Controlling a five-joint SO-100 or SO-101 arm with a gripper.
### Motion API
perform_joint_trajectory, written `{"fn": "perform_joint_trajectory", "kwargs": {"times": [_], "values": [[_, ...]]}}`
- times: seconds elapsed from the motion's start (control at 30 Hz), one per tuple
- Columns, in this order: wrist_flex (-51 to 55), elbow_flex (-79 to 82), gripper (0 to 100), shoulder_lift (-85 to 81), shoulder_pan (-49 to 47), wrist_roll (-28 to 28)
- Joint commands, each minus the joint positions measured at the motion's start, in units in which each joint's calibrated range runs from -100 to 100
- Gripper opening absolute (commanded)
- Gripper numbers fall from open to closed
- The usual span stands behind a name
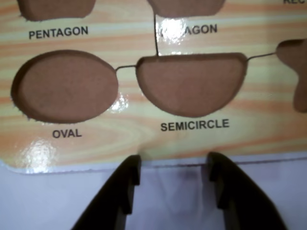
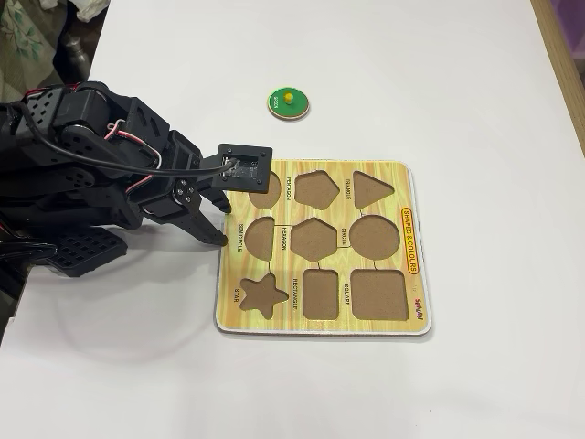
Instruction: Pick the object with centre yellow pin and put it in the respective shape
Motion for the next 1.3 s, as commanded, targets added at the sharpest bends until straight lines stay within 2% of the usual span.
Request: {"fn": "perform_joint_trajectory", "kwargs": {"times": [0.0,0.63,0.83,1.07,1.27], "values": [[0.99,0.45,16,0.65,0.42,0.16],[0.99,-1.62,16,2.57,0.03,-0.05],[1.16,-11.51,16,13.7,-0.06,0.21],[2.03,-28.6,16,34.04,-0.26,0.26],[16.03,-50.45,16,51.19,-0.36,0.26]]}}
